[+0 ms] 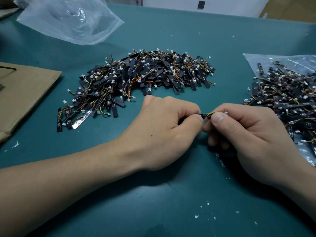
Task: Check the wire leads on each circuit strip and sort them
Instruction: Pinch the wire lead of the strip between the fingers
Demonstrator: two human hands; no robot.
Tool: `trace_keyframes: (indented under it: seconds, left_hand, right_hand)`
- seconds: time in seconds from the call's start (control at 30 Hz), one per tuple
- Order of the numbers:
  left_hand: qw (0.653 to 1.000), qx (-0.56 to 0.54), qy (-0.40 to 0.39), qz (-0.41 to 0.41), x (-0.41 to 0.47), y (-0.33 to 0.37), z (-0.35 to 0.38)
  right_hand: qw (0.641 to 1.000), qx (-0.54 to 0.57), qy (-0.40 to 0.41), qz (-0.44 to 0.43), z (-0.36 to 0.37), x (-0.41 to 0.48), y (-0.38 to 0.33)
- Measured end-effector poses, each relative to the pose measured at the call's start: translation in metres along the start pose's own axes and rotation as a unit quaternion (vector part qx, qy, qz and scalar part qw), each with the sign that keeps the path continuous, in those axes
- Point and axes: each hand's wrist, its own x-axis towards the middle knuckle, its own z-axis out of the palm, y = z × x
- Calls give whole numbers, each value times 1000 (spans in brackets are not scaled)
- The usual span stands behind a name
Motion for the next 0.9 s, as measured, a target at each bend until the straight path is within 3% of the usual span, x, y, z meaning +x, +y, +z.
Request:
trace_keyframes:
  seconds: [0.5, 0.9]
  left_hand:
    - [1000, -26, 1, -16, -1, 1, 1]
    - [996, -84, 2, -36, -4, -2, -7]
  right_hand:
    - [998, -56, 9, -29, 0, 1, 5]
    - [999, -13, -23, -22, 2, 0, 3]
